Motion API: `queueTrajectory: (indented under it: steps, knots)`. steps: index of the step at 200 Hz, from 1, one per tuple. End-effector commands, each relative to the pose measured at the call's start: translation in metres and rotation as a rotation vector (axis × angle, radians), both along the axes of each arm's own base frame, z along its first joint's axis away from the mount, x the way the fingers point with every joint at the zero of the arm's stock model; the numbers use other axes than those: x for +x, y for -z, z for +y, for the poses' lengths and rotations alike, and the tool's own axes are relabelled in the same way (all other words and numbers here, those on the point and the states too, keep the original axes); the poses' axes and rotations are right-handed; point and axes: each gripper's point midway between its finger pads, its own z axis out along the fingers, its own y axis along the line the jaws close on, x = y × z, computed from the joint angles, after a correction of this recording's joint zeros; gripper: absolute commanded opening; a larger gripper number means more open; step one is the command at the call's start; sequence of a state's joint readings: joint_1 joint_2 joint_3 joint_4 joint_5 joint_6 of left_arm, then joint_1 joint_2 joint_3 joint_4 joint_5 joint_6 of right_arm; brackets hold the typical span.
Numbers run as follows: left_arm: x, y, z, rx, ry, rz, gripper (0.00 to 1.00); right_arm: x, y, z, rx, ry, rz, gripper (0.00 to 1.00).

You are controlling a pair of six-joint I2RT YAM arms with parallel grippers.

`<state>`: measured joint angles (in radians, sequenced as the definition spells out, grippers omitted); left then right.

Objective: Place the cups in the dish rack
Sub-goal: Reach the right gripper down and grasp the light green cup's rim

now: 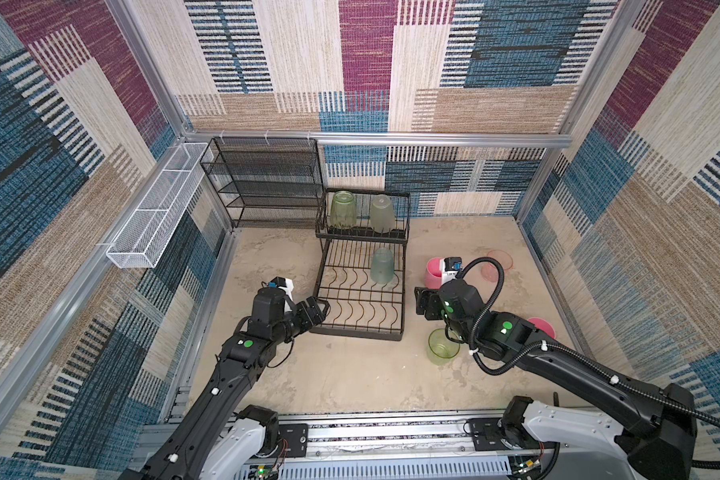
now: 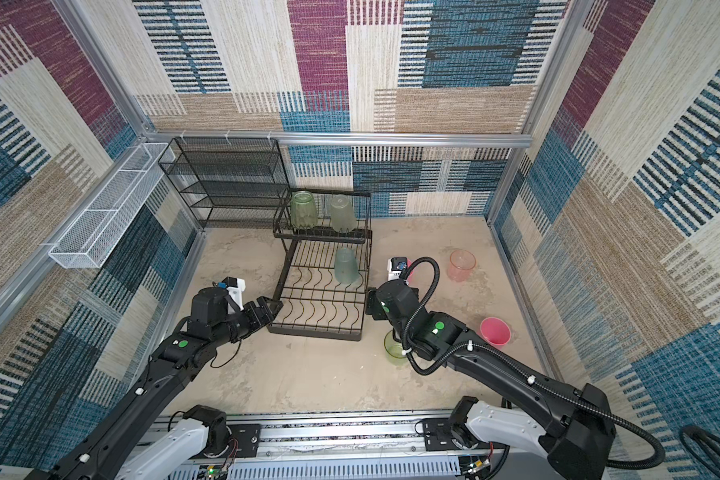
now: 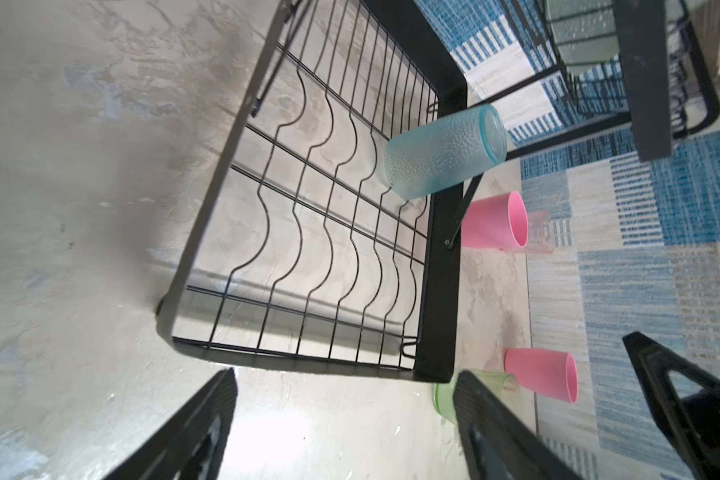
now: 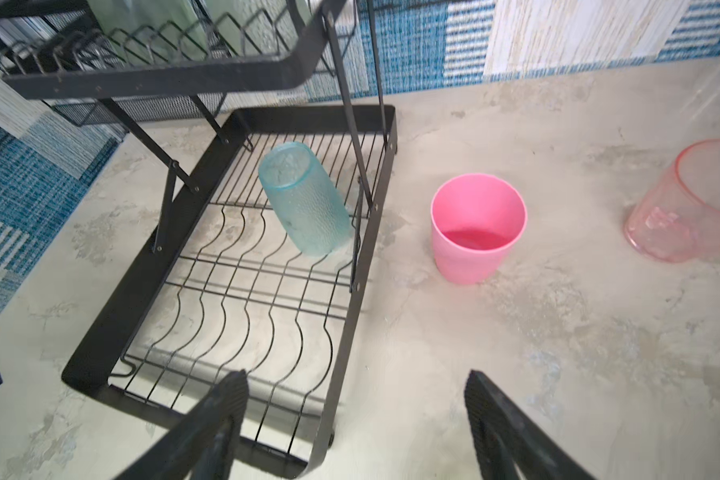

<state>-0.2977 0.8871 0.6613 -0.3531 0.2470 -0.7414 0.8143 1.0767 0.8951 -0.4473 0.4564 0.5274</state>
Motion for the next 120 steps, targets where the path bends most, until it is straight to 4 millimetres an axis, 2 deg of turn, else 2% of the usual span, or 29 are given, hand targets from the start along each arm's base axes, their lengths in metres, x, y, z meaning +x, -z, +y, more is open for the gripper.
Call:
queueTrajectory:
  steps: [1,29,57,82,120]
  knots:
    - [0.001,-0.004,-0.016,0.080,0.068,-0.035,0.85,-0.015,0.014,-0.004,0.024,-0.023,0.125,0.83]
    - [-0.004,-0.003,-0.044,0.149,0.166,-0.049,0.84,-0.022,0.018,0.001,0.036,-0.071,0.210,0.78]
    - [-0.009,-0.003,-0.061,0.241,0.229,-0.073,0.84,-0.033,0.031,0.007,0.039,-0.112,0.294,0.73]
    - [-0.012,-0.002,-0.074,0.321,0.271,-0.088,0.84,-0.047,0.048,0.014,0.049,-0.164,0.378,0.63]
    - [-0.015,0.004,-0.089,0.414,0.307,-0.090,0.84,-0.068,0.066,0.003,-0.015,-0.158,0.470,0.53]
